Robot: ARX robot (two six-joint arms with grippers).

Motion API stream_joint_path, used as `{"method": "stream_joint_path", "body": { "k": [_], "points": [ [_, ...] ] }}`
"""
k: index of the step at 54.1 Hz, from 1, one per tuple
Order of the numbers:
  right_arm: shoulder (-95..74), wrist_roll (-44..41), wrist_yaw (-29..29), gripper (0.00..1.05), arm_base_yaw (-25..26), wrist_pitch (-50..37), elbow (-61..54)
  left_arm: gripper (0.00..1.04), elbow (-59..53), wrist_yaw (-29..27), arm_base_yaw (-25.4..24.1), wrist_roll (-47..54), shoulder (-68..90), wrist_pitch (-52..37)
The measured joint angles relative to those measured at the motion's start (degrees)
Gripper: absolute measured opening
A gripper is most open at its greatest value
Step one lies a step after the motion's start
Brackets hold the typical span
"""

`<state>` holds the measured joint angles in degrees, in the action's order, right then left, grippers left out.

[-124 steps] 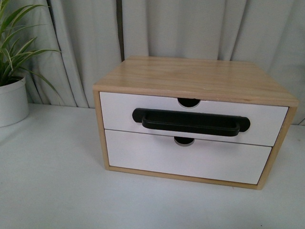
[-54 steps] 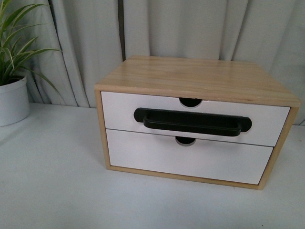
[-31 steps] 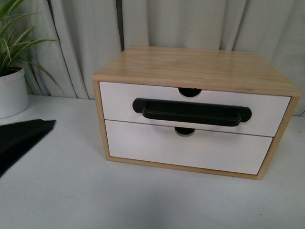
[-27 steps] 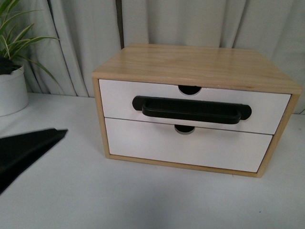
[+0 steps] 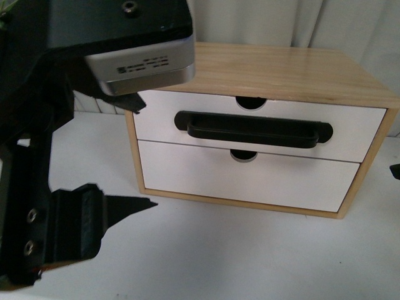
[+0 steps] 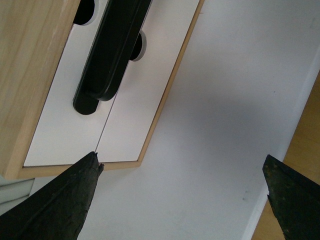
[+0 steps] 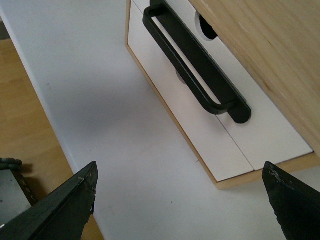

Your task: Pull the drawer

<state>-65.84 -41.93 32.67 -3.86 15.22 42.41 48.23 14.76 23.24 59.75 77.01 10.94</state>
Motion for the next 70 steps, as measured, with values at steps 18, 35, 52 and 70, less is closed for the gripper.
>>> {"method": "stream_joint_path", "body": {
  "k": [18, 35, 52, 70],
  "points": [
    [-6.5, -5.6, 0.0, 0.96, -2.9, -1.1, 2.9, 0.99, 10.7, -0.9, 1.4, 5.3, 11.5, 0.9],
    [-14.5, -9.2, 0.1, 0.96, -4.1, -1.2, 7.6, 0.99, 16.5, -4.3, 2.5, 12.9, 20.1, 1.0],
    [-20.2, -9.4, 0.2, 0.96, -4.9, -4.9, 9.7, 0.99, 19.3, -4.7, 2.4, 17.1, 24.1, 1.4],
    [-23.6, -9.3, -0.3, 0.96, -6.7, -7.0, 11.9, 0.99, 21.7, -5.0, 2.3, 18.2, 26.4, 1.8]
  ]
}}
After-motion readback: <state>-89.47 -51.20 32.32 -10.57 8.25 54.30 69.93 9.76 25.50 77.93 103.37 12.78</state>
